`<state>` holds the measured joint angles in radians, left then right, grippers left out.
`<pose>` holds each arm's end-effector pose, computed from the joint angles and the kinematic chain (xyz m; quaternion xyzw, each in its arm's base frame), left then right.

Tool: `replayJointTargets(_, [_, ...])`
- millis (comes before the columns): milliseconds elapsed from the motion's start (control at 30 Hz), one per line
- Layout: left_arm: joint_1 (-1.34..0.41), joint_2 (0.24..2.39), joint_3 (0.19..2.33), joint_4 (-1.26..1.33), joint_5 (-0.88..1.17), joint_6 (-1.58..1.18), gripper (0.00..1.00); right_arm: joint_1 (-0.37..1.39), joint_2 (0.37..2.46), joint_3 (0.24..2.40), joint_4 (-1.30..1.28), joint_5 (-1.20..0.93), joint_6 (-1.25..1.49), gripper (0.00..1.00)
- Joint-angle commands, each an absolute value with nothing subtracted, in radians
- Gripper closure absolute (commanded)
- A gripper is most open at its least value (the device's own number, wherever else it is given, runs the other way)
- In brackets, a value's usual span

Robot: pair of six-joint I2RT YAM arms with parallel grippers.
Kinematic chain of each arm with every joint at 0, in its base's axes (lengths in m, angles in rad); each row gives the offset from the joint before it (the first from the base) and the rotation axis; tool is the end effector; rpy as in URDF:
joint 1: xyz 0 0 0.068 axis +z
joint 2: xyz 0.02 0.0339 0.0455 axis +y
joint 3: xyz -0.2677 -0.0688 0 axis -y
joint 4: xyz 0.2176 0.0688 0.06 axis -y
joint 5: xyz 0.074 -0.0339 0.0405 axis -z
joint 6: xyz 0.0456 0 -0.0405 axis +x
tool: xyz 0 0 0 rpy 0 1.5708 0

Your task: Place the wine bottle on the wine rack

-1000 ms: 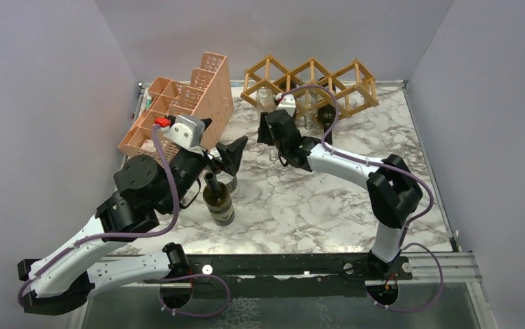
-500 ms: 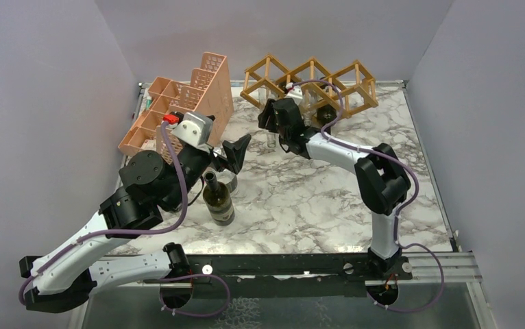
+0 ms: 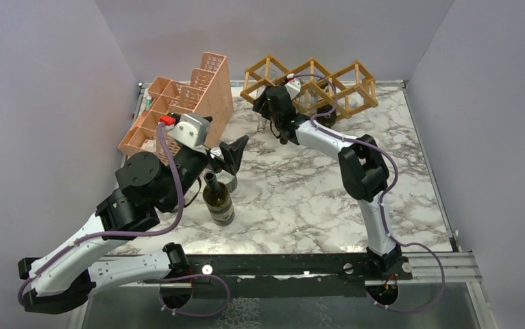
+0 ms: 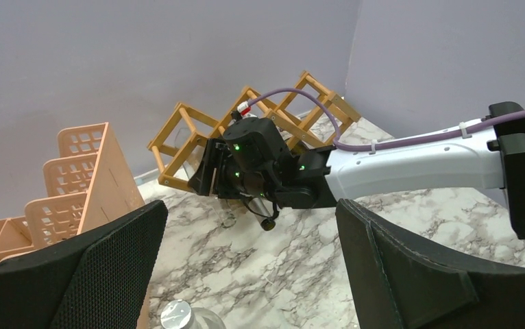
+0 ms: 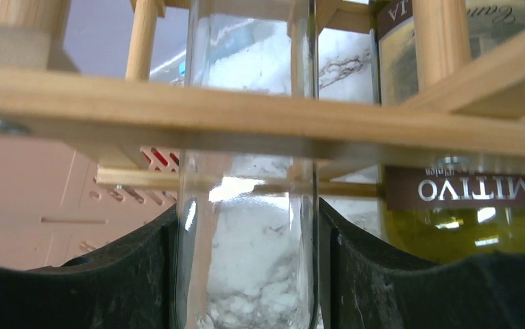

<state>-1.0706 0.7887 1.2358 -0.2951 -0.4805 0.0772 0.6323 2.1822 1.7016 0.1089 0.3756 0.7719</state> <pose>0.0735 -0.0906 0.4689 0.1919 0.6293 -0.2149 0.7218 0.4155 0.2837 0.2430 0.1617 0.8018 0.2403 0.5228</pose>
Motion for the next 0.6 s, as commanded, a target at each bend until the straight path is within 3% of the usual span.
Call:
replayJointTargets(0, [-1.069, 0.763, 1.254, -0.321, -0.493, 0.065, 0.01, 0.616, 2.228, 1.795, 0.117, 0.453, 0.795, 0.82])
replayJointTargets(267, [-1.069, 0.738, 1.250, -0.339, -0.506, 0.061, 0.01, 0.606, 2.268, 1.826, 0.155, 0.483, 0.752, 0.52])
replayJointTargets(400, [-1.069, 0.729, 1.244, -0.345, -0.512, 0.061, 0.01, 0.598, 2.280, 1.842, 0.159, 0.465, 0.741, 0.45])
replayJointTargets(567, [-1.069, 0.727, 1.243, -0.345, -0.517, 0.063, 0.01, 0.595, 2.280, 1.864, 0.146, 0.448, 0.718, 0.27])
